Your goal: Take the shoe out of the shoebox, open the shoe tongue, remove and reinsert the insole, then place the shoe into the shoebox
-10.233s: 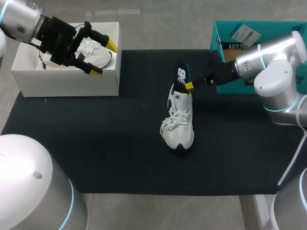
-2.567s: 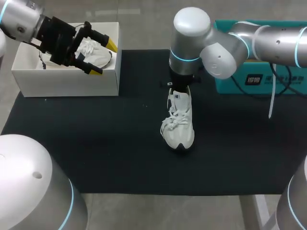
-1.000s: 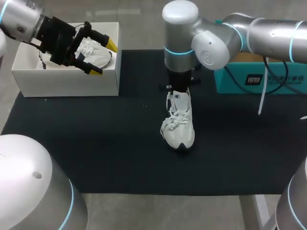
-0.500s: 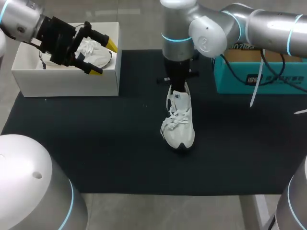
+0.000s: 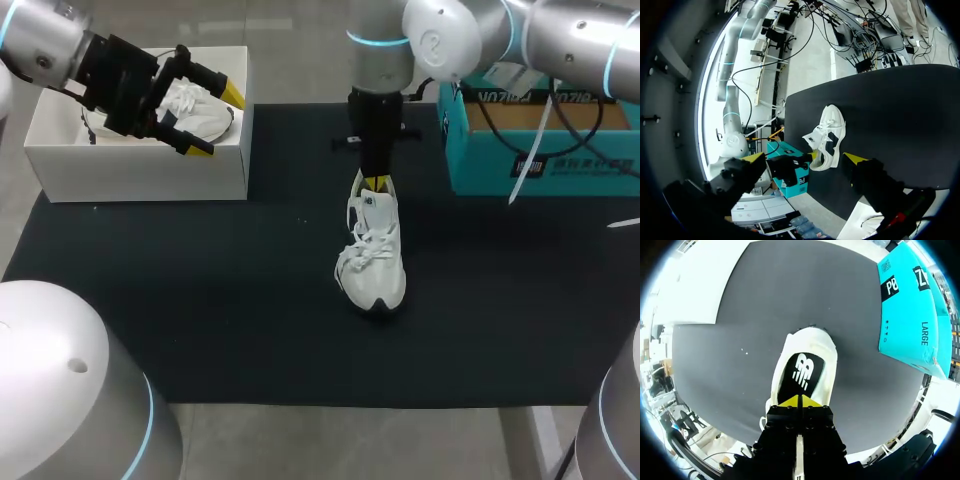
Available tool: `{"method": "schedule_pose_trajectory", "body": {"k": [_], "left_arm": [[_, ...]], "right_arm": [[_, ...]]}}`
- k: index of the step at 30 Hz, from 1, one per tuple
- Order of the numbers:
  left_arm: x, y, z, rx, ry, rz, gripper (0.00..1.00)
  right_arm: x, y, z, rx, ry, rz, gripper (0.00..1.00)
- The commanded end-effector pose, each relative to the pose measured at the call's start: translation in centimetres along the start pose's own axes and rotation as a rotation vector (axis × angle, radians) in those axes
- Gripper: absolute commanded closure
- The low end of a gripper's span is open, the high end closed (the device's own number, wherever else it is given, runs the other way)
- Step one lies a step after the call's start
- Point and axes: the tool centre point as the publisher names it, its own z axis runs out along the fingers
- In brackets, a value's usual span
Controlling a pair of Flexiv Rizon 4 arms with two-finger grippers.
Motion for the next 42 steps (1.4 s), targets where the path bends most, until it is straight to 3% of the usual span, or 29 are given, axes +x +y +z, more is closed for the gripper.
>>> {"method": "schedule_pose_trajectory", "body": {"k": [1, 6, 12, 27, 42], "left_arm": [[0.0, 0.0, 0.0, 0.0, 0.004, 0.0, 0.0], [0.0, 0.0, 0.0, 0.0, 0.004, 0.0, 0.0], [0.0, 0.0, 0.0, 0.0, 0.004, 0.0, 0.0], [0.0, 0.0, 0.0, 0.0, 0.004, 0.0, 0.0], [0.0, 0.0, 0.0, 0.0, 0.004, 0.0, 0.0]], "right_arm": [[0.0, 0.0, 0.0, 0.001, 0.001, 0.0, 1.0], [0.0, 0.0, 0.0, 0.001, 0.001, 0.0, 1.0], [0.5, 0.7, -0.4, 0.14, -0.11, 0.072, 1.0], [0.9, 0.4, 2.4, 0.205, -0.053, 0.083, 1.0], [0.0, -1.6, 3.8, 0.26, -0.036, 0.091, 1.0]]}}
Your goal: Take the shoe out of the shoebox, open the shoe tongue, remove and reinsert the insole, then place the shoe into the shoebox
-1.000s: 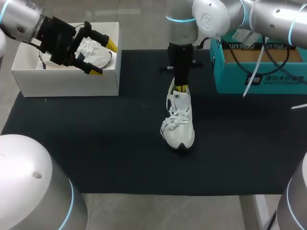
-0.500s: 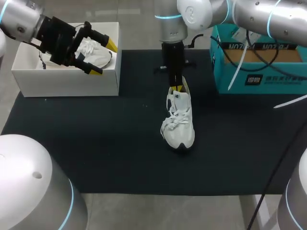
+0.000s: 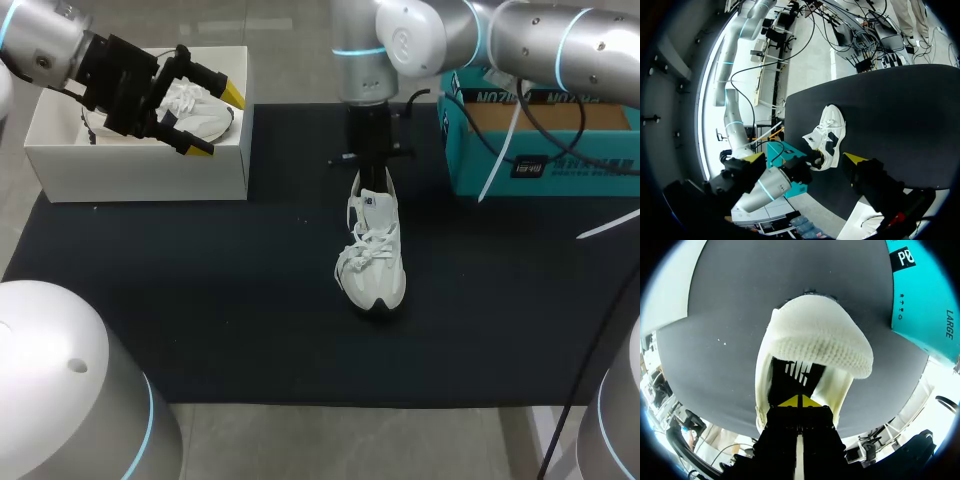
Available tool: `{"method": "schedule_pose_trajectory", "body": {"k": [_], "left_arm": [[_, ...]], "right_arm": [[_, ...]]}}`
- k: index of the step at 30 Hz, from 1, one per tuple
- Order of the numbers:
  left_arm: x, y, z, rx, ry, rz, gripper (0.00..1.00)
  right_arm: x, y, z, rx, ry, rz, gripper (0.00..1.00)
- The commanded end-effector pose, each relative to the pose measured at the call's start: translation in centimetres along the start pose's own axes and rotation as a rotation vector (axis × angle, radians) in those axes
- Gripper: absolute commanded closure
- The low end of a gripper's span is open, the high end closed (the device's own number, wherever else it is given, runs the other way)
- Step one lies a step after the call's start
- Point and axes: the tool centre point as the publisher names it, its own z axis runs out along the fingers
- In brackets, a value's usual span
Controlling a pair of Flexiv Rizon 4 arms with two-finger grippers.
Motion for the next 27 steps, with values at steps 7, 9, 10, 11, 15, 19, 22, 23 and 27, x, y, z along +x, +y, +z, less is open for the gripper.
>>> {"method": "schedule_pose_trajectory", "body": {"k": [7, 9, 10, 11, 15, 19, 22, 23, 27], "left_arm": [[0.0, 0.0, 0.0, 0.0, 0.004, 0.0, 0.0], [0.0, 0.0, 0.0, 0.0, 0.004, 0.0, 0.0], [0.0, 0.0, 0.0, 0.0, 0.004, 0.0, 0.0], [0.0, 0.0, 0.0, 0.0, 0.004, 0.0, 0.0], [0.0, 0.0, 0.0, 0.0, 0.004, 0.0, 0.0], [0.0, 0.0, 0.0, 0.0, 0.004, 0.0, 0.0], [0.0, 0.0, 0.0, 0.0, 0.004, 0.0, 0.0], [0.0, 0.0, 0.0, 0.0, 0.004, 0.0, 0.0], [0.0, 0.0, 0.0, 0.0, 0.004, 0.0, 0.0]], "right_arm": [[-0.2, -1.1, -0.2, 0.015, -0.002, 0.014, 1.0], [-0.1, -1.3, -0.3, 0.022, -0.007, 0.016, 0.87], [-0.1, -1.3, -0.3, 0.023, -0.008, 0.017, 0.78], [-0.1, -1.4, -0.3, 0.022, -0.009, 0.016, 0.76], [-0.2, -1.5, -0.1, 0.025, -0.005, 0.02, 0.68], [-0.1, -1.6, 0.0, 0.027, 0.0, 0.019, 0.61], [-0.1, -1.6, 0.1, 0.029, 0.001, 0.019, 0.58], [-0.1, -1.6, 0.1, 0.03, 0.001, 0.019, 0.57], [-0.1, -1.6, 0.2, 0.032, 0.006, 0.018, 0.32]]}}
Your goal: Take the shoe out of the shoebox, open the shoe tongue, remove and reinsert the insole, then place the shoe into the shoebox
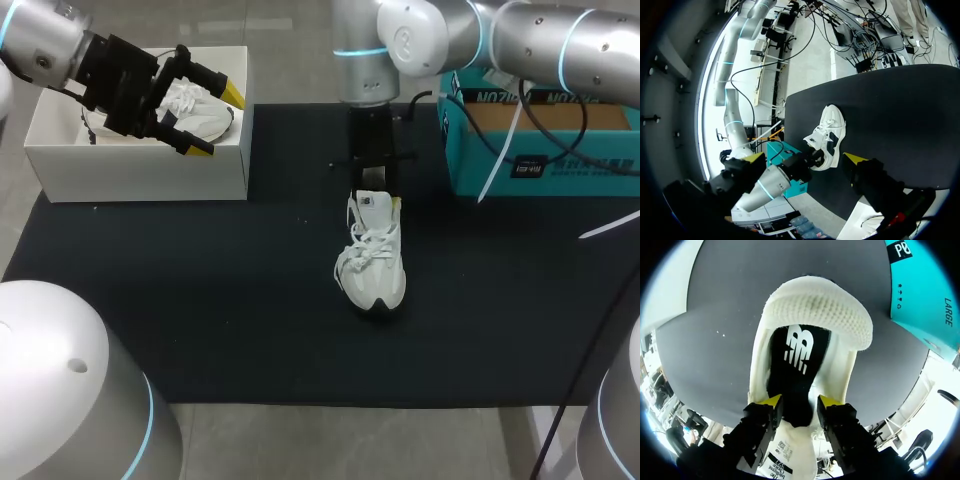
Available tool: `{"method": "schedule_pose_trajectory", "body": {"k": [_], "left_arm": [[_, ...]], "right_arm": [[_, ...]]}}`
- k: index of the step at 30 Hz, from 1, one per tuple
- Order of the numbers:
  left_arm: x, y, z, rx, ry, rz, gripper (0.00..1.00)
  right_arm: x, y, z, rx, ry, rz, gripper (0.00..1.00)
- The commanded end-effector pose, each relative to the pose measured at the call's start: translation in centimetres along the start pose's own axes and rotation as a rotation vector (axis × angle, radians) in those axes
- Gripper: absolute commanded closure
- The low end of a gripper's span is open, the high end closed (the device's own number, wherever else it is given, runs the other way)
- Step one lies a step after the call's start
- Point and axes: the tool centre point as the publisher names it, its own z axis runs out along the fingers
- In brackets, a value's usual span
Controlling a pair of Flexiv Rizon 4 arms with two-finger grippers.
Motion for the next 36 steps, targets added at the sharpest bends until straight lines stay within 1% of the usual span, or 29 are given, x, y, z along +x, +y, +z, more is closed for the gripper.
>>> {"method": "schedule_pose_trajectory", "body": {"k": [1, 3, 4, 12, 21, 29, 36], "left_arm": [[0.0, 0.0, 0.0, 0.0, 0.004, 0.0, 0.0], [0.0, 0.0, 0.0, 0.0, 0.004, 0.0, 0.0], [0.0, 0.0, 0.0, 0.0, 0.004, 0.0, 0.0], [0.0, 0.0, 0.0, 0.0, 0.004, 0.0, 0.0], [0.0, 0.0, 0.0, 0.0, 0.004, 0.0, 0.0], [0.0, 0.0, 0.0, 0.0, 0.004, 0.0, 0.0], [0.0, 0.0, 0.0, 0.0, 0.004, 0.0, 0.0]], "right_arm": [[-0.1, -0.2, 0.3, -0.002, 0.007, -0.003, 0.16], [-0.1, -0.2, 0.3, 0.0, 0.008, -0.005, 0.07], [-0.1, -0.2, 0.3, 0.001, 0.009, -0.005, 0.0], [0.0, -0.4, 0.1, 0.001, 0.012, -0.001, 0.0], [0.0, -1.2, -1.1, -0.018, 0.009, 0.008, 0.0], [0.5, -1.3, -1.6, -0.025, 0.009, 0.003, 0.0], [0.5, -1.5, -1.9, -0.031, 0.01, 0.009, 0.0]]}}
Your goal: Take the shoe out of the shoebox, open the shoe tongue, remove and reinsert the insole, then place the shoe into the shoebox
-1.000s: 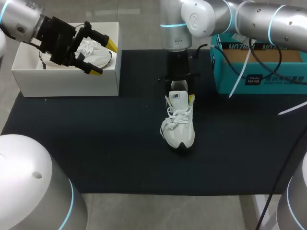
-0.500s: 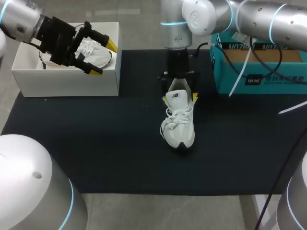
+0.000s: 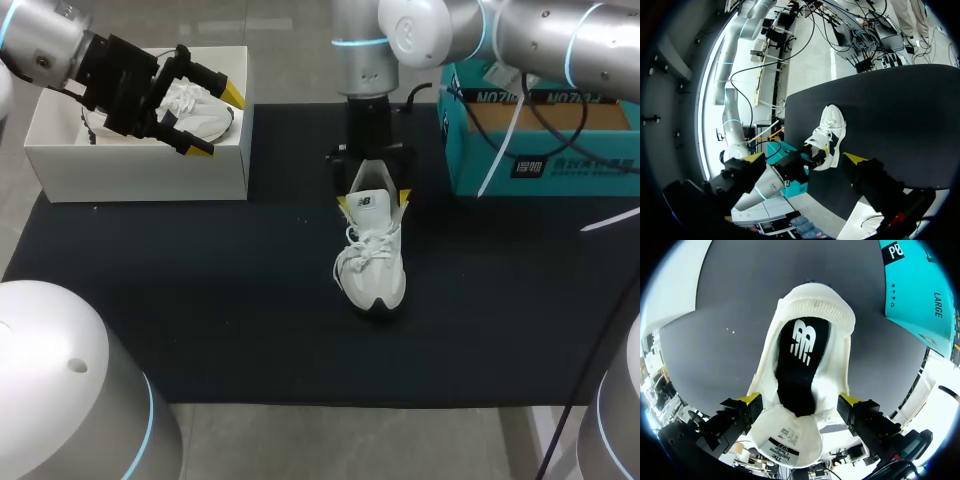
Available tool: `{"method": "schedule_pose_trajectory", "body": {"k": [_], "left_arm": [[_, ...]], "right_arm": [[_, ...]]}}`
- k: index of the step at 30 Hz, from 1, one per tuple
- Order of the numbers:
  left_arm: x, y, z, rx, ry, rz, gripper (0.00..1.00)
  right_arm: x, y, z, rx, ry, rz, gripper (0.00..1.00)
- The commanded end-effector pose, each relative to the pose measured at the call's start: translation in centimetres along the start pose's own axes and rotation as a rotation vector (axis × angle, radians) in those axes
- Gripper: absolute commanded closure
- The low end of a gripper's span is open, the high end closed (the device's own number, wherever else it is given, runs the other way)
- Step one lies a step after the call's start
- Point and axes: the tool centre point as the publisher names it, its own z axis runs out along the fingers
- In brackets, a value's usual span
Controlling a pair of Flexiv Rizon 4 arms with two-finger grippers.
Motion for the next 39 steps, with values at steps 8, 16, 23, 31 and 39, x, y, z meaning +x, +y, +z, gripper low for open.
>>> {"method": "schedule_pose_trajectory", "body": {"k": [8, 16, 23, 31, 39], "left_arm": [[0.0, 0.0, 0.0, 0.0, 0.004, 0.0, 0.0], [0.0, 0.0, 0.0, 0.0, 0.004, 0.0, 0.0], [0.0, 0.0, 0.0, 0.0, 0.004, 0.0, 0.0], [0.0, 0.0, 0.0, 0.0, 0.004, 0.0, 0.0], [0.0, 0.0, 0.0, 0.0, 0.004, 0.0, 0.0]], "right_arm": [[0.0, -0.7, -0.9, -0.018, -0.003, 0.005, 0.0], [0.3, -1.8, -1.4, -0.031, -0.004, 0.006, 0.0], [0.3, -2.8, -1.4, -0.033, 0.002, 0.025, 0.0], [0.7, -5.5, -1.6, -0.037, 0.009, 0.058, 0.0], [1.4, -7.3, -1.4, -0.035, 0.023, 0.084, 0.0]]}}
